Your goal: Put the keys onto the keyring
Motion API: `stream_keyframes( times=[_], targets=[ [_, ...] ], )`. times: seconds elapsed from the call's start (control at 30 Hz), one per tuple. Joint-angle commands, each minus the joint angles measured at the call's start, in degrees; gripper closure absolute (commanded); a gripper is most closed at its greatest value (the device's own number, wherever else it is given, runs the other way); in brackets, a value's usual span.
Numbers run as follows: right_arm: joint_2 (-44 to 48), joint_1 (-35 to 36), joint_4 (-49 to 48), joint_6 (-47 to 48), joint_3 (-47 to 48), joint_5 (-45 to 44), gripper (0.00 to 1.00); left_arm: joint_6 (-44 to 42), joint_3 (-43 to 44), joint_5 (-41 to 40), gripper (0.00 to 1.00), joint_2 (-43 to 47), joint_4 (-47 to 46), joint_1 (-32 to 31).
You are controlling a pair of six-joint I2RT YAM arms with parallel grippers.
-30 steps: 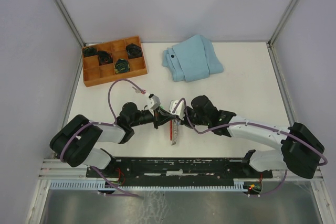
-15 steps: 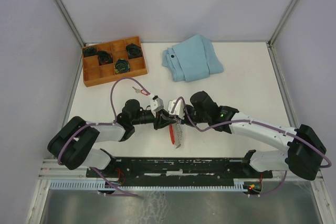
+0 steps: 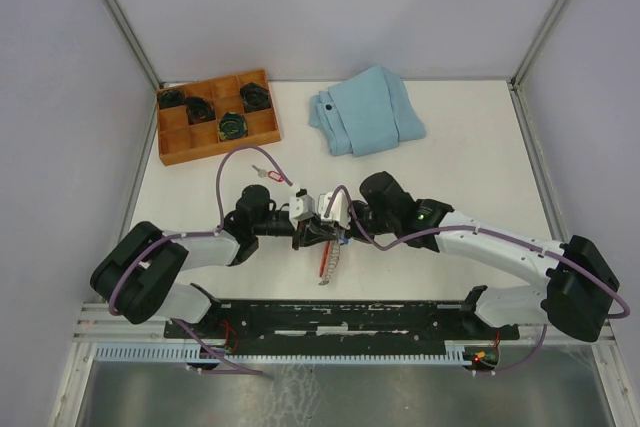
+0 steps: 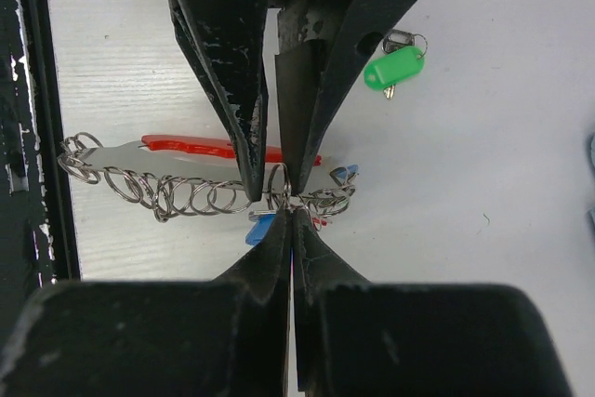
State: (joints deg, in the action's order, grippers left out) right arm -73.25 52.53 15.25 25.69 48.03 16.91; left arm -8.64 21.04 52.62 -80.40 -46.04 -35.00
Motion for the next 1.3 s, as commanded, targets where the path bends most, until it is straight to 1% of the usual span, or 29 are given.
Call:
stream_keyframes(
  times=[0.0, 0.13, 0.17, 0.3, 0.47, 0.73, 0.9, 1.27],
  targets=[
    [-0.1, 0.4, -1.9, 0.8, 3.4, 1.5, 0.99, -3.7, 2.0, 4.3, 0.77, 0.0, -1.2, 0.0],
    [0.3, 0.5, -1.2, 0.7, 3.4, 1.3, 0.99, -3.1, 2.1, 4.3, 0.96, -0.5, -1.2, -0.1],
    [0.6, 0.4, -0.9, 0.7, 3.3, 1.0, 0.99, -2.8, 2.2, 4.1, 0.97, -0.7, -1.2, 0.0],
    [2.3, 0.5, 0.6, 0.2, 2.2, 0.0, 0.99, -1.6, 2.2, 2.0, 0.97, -0.7, -0.5, 0.0],
    [4.5, 0.5, 0.3, -1.5, -1.1, -1.9, 0.99, 0.9, 1.6, -2.7, 0.97, 0.8, -1.2, 0.0],
    [5.9, 0.8, -2.4, -4.9, -5.5, -2.3, 0.99, 7.5, -1.0, -6.5, 0.97, 1.9, -9.3, 0.1],
    [4.6, 1.0, -3.3, -5.6, -5.9, -2.1, 0.99, 10.2, -2.7, -8.2, 0.97, 3.1, -14.4, 0.1],
    [4.0, 1.2, -5.6, -6.8, -7.0, -0.8, 0.99, 12.7, -4.5, -12.6, 0.97, 5.5, -17.5, 0.1]
  ],
)
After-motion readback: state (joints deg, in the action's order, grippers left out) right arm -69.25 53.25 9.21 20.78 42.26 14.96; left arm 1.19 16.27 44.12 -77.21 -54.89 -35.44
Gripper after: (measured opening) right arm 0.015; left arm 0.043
